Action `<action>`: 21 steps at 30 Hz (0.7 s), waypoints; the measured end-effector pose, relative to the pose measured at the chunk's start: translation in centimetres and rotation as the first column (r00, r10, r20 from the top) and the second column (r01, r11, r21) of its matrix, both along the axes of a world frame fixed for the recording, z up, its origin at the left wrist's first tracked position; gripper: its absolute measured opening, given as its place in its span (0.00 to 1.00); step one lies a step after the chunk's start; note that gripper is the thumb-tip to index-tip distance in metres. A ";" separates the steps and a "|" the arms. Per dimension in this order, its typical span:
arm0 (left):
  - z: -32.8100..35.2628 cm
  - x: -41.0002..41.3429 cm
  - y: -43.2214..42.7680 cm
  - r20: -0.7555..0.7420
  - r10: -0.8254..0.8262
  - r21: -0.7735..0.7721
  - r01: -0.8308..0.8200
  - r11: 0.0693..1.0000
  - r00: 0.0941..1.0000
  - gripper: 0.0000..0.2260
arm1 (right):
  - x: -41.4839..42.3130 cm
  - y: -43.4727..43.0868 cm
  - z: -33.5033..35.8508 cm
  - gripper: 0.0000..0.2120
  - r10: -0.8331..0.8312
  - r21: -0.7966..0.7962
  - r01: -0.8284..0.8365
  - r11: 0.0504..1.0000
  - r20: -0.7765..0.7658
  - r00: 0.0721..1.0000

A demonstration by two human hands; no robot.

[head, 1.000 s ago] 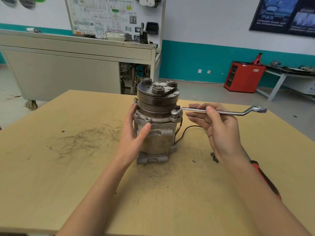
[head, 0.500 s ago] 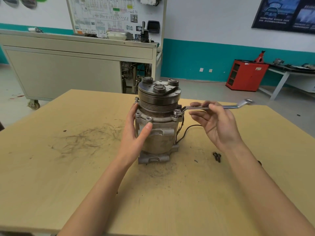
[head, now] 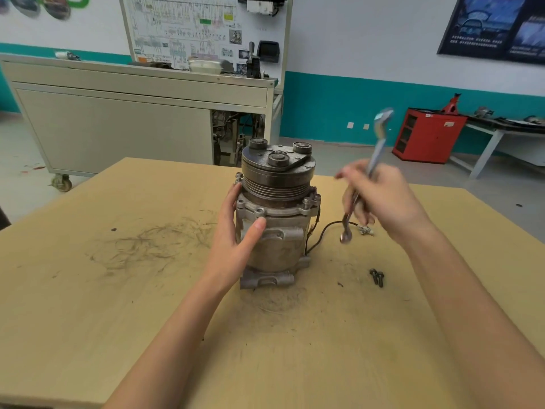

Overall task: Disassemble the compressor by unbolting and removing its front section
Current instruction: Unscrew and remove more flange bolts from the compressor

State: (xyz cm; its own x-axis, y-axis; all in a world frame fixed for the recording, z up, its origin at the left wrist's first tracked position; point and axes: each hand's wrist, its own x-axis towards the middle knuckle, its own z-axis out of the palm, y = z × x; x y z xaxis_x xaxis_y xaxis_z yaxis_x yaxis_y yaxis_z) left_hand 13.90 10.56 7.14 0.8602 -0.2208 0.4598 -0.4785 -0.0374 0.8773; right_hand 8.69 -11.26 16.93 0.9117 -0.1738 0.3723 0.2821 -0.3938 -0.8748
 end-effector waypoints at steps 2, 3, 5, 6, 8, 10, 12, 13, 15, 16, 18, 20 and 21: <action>0.0 0.1 -0.1 0.007 -0.004 -0.004 0.004 1.000 1.000 0.38 | -0.7 1.6 -1.1 0.06 -0.038 -0.276 0.028 0.961 -0.032 0.999; 0.0 0.1 -0.1 0.012 -0.007 -0.005 0.007 1.000 1.000 0.38 | -0.9 2.4 -1.6 0.05 -0.046 -0.342 0.038 0.939 -0.015 0.999; -0.1 0.1 -0.1 0.014 -0.009 -0.001 0.009 1.000 1.000 0.38 | -0.9 3.4 -2.1 0.06 -0.077 -0.404 0.087 0.911 0.042 0.996; -0.1 0.1 -0.1 0.012 -0.006 0.000 0.006 1.000 1.000 0.38 | -0.9 3.7 -2.1 0.06 -0.093 -0.410 0.112 0.905 0.066 0.994; -0.1 0.1 0.0 0.013 0.000 -0.001 0.000 1.000 1.000 0.39 | -0.7 3.9 -1.9 0.07 -0.118 -0.401 0.147 0.904 0.098 0.988; -0.1 0.1 0.0 0.015 0.002 -0.003 -0.001 1.000 1.000 0.38 | -0.7 4.0 -1.7 0.06 -0.121 -0.401 0.161 0.902 0.122 0.985; -0.1 0.0 0.0 0.010 0.004 0.000 -0.004 1.000 1.000 0.37 | -0.8 3.9 -1.4 0.03 -0.114 -0.372 0.172 0.912 0.172 0.978; -0.1 0.0 0.0 0.008 0.005 0.001 -0.005 1.000 1.000 0.36 | -0.9 3.6 -1.2 0.03 -0.119 -0.330 0.182 0.926 0.201 0.972; -0.1 0.0 0.0 0.004 0.004 0.003 -0.004 1.000 1.000 0.35 | -1.3 2.4 -0.9 0.05 -0.149 -0.230 0.203 0.952 0.232 0.961; -0.1 0.0 0.0 0.001 0.003 0.003 -0.003 1.000 1.000 0.35 | -1.5 1.5 -0.9 0.05 -0.172 -0.204 0.218 0.954 0.221 0.960; 0.0 -0.1 -0.1 0.002 0.005 0.004 -0.005 1.000 1.000 0.34 | -1.8 -0.5 -1.8 0.05 -0.232 -0.229 0.261 0.938 0.147 0.962; 0.0 0.0 0.0 0.004 0.000 0.002 0.000 1.000 1.000 0.34 | -1.9 -2.3 -4.0 0.06 -0.310 -0.300 0.301 0.905 0.019 0.951; 0.0 0.0 0.0 0.002 -0.005 -0.003 0.005 1.000 1.000 0.34 | -2.1 -3.1 -5.5 0.07 -0.357 -0.340 0.322 0.883 -0.042 0.933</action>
State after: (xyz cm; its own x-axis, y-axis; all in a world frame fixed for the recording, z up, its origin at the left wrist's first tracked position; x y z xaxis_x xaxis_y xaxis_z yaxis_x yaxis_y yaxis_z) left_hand 13.91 10.53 7.11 0.8579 -0.2241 0.4624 -0.4807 -0.0323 0.8763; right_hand 6.57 -14.37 11.44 0.8538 -0.3654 0.3708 -0.0019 -0.7145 -0.6996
